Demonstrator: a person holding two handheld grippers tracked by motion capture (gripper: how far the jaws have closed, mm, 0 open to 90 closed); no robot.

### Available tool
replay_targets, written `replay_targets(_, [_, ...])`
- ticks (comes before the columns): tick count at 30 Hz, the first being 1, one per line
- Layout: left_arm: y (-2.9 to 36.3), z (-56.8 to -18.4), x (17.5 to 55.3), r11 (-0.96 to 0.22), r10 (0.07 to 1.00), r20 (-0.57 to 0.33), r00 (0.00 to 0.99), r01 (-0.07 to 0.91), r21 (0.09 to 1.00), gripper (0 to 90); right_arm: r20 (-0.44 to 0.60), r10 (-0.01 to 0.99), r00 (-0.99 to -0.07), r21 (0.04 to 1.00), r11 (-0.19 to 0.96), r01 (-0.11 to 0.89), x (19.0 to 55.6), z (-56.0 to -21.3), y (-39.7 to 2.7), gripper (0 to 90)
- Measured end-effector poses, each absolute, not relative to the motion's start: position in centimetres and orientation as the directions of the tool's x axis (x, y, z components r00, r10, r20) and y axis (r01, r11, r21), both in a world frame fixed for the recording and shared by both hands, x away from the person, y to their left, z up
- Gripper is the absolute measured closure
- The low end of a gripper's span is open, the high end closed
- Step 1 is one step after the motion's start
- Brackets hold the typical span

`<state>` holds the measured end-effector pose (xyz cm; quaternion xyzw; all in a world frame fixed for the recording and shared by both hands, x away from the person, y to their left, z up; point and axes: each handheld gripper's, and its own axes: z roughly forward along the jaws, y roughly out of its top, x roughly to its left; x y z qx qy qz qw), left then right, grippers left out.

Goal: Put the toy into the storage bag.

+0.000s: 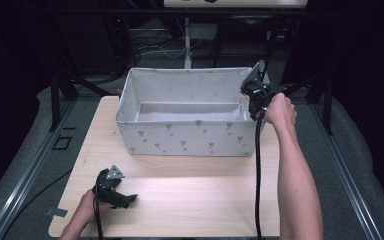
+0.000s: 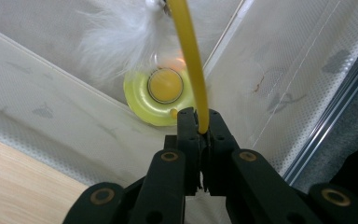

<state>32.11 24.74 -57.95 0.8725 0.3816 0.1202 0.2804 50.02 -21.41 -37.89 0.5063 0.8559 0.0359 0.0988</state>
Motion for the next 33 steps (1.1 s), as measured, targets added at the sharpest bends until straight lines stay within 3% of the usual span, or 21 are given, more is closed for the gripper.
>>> replay_targets(2, [24.7, -57.9, 32.1, -0.552, 0.733, -0.004, 0.681, 0.598, 0.581, 0.0, -0.131, 0.875, -0.466, 0.168, 0.483, 0.860, 49.9, -37.8, -21.4, 86.6])
replay_targets(8, [24.7, -58.0, 32.1, -0.551, 0.733, -0.005, 0.680, 0.598, 0.582, 0.0, -0.091, 0.893, -0.440, 0.246, 0.448, 0.859, 49.2, -35.9, -22.1, 73.7])
replay_targets(18, [24.7, -58.0, 32.1, -0.548, 0.737, -0.002, 0.676, 0.599, 0.584, 0.1, -0.073, 0.876, -0.477, 0.326, 0.473, 0.819, 47.1, -31.4, -21.2, 47.0])
replay_targets(29, [24.7, -58.0, 32.1, -0.548, 0.737, -0.002, 0.676, 0.599, 0.584, 0.1, -0.044, 0.853, -0.519, 0.373, 0.496, 0.784, 45.1, -30.0, -20.2, 20.0])
replay_targets(33, [24.7, -58.0, 32.1, -0.547, 0.737, -0.002, 0.676, 0.599, 0.584, 0.1, -0.050, 0.841, -0.539, 0.384, 0.514, 0.767, 44.1, -29.9, -19.8, 15.3])
